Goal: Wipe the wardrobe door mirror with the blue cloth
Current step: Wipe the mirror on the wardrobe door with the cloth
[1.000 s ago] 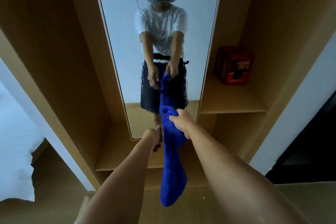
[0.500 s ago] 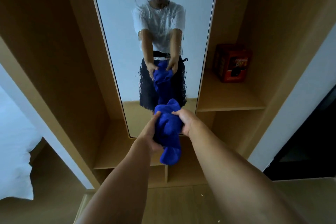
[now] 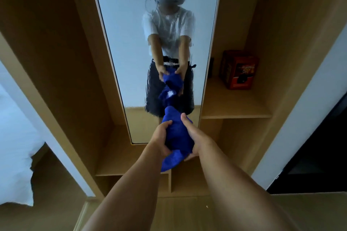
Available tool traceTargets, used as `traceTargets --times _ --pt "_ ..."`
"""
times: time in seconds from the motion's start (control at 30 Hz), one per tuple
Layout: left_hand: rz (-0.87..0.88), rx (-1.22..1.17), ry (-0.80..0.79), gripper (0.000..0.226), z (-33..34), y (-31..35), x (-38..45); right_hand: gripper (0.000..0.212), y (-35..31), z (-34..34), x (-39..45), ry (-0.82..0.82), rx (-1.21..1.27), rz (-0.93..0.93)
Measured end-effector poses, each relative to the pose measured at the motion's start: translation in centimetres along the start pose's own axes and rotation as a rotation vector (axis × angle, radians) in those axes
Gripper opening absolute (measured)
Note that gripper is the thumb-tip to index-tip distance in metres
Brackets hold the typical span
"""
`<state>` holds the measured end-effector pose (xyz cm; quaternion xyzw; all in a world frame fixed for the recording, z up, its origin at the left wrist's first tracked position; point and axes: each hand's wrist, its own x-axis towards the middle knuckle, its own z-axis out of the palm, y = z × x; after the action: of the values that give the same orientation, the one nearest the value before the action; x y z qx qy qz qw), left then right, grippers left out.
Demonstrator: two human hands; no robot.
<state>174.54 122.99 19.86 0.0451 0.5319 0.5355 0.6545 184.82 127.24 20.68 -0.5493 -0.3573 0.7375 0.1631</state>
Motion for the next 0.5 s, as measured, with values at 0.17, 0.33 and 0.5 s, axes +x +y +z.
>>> traceTargets --times 0.17,0.33,0.5 --pt "0.025 0.059 -0.008 0.041 -0.6 -0.5 -0.3 0.039 0.4 -0.9 -0.5 -0.116 0.154 -0.048" --pt "0.363 0.554 0.36 0.059 -0.7 -0.7 0.2 0.057 1.1 -0.2 -0.1 0.059 0.079 -0.185" --pt "0.089 0.255 0.037 0.069 -0.5 -0.4 -1.5 0.054 0.6 -0.2 -0.9 -0.047 0.164 -0.247"
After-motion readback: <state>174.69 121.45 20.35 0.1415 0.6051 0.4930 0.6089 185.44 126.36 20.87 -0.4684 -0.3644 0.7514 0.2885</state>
